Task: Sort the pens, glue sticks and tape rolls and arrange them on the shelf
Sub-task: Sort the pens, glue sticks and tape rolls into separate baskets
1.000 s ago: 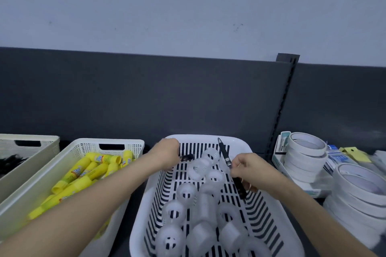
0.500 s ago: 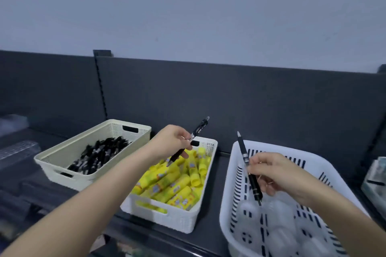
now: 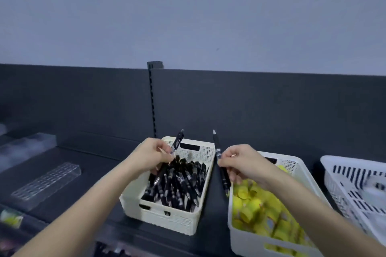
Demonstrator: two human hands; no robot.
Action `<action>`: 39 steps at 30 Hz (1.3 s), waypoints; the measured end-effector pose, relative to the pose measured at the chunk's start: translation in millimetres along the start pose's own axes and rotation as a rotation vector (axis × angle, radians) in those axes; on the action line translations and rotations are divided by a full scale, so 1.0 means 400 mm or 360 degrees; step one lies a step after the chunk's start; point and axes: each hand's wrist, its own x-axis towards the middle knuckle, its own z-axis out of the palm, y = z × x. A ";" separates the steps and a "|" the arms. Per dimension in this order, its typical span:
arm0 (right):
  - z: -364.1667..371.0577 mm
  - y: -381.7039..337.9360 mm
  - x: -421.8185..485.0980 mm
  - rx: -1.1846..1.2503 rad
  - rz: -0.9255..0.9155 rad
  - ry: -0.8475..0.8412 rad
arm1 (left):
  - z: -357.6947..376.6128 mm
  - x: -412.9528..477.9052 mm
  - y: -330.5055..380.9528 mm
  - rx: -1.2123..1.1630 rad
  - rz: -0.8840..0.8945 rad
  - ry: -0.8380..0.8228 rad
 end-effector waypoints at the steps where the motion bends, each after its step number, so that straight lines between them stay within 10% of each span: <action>1: 0.030 -0.008 0.025 -0.0006 0.0012 0.0024 | -0.014 0.014 -0.017 0.0027 -0.0002 -0.0006; 12: 0.196 -0.008 0.175 -0.0403 0.0173 0.0122 | 0.017 0.094 -0.089 0.1082 0.0092 -0.0127; 23: 0.074 0.056 0.027 -0.1103 -0.0055 0.0580 | 0.097 0.094 -0.033 0.0917 0.0681 -0.0211; 39: -0.292 0.233 -0.344 -0.1205 0.0369 0.1090 | 0.404 0.008 0.168 0.0779 0.1128 -0.0605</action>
